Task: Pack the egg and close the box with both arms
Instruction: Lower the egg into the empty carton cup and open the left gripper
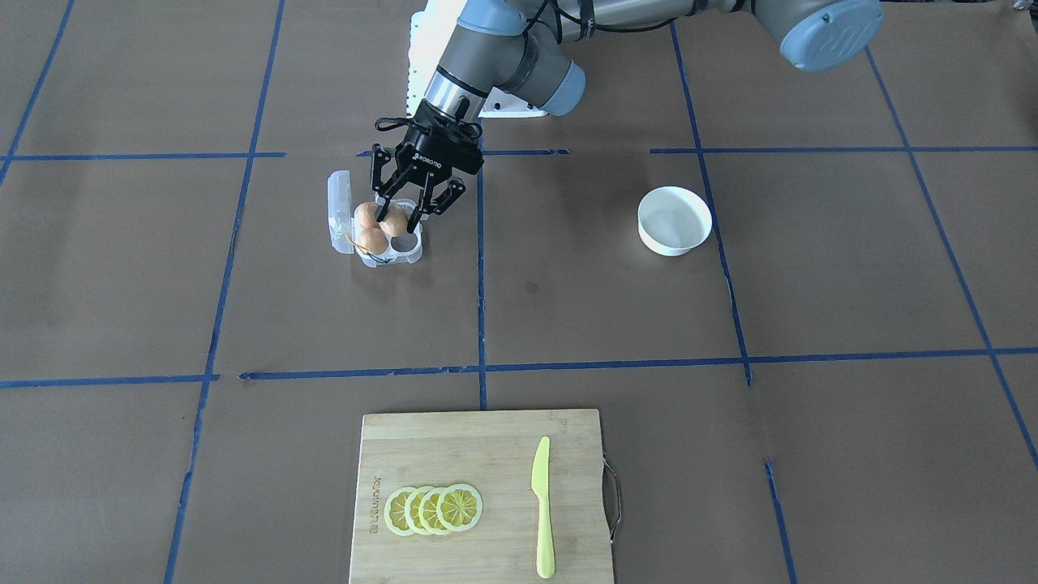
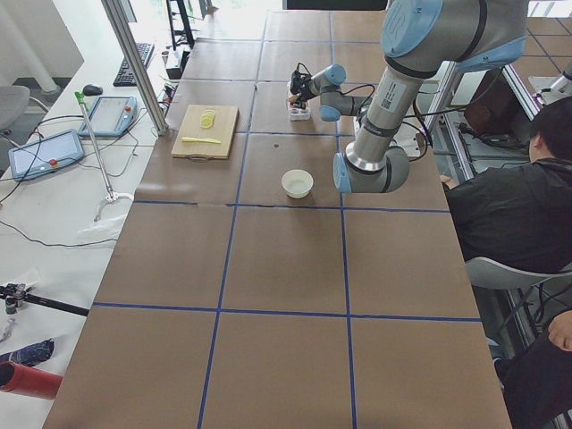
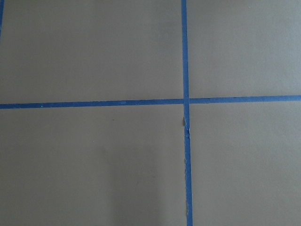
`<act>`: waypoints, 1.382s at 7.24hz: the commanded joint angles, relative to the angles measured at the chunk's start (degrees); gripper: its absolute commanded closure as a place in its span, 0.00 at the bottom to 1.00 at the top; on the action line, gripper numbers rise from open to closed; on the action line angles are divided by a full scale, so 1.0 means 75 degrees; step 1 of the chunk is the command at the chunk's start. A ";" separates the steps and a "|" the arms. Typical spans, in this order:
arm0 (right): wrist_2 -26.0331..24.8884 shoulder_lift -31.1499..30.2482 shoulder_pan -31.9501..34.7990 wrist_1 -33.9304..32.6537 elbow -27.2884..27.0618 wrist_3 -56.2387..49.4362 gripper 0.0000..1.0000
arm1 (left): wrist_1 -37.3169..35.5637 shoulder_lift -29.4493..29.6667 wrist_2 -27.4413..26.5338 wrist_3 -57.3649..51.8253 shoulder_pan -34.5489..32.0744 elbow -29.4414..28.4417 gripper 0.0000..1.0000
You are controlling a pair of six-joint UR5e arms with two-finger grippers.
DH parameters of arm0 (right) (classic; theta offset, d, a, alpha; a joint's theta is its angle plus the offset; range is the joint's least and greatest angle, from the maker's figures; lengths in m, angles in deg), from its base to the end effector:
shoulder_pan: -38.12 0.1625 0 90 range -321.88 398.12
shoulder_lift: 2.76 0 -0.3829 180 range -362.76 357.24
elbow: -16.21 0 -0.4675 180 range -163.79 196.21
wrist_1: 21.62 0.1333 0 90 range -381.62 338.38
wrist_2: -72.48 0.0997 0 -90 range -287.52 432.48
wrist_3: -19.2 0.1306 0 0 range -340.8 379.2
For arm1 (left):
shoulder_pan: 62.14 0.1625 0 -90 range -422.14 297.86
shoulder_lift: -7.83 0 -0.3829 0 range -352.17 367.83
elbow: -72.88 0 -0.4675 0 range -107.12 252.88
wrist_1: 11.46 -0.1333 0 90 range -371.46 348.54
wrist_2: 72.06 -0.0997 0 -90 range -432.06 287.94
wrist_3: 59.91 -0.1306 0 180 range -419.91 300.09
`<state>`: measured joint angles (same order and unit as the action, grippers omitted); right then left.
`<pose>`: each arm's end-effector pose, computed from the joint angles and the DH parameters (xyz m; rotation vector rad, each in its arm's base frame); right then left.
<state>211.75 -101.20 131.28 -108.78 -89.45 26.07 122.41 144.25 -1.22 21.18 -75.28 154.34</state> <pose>0.0630 -0.5180 0.5490 0.1368 -0.8626 0.0883 0.7222 -0.3495 0.0584 0.5414 1.3361 -0.2990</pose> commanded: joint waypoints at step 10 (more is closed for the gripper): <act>0.0155 0.0036 -0.0197 0.0007 -0.0068 0.0219 0.00 | -0.0490 -0.0094 0.1386 -0.0265 -0.0646 0.0725 0.00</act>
<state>212.16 -101.00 130.77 -108.89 -89.46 26.81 121.01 143.96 3.52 19.65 -77.43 157.64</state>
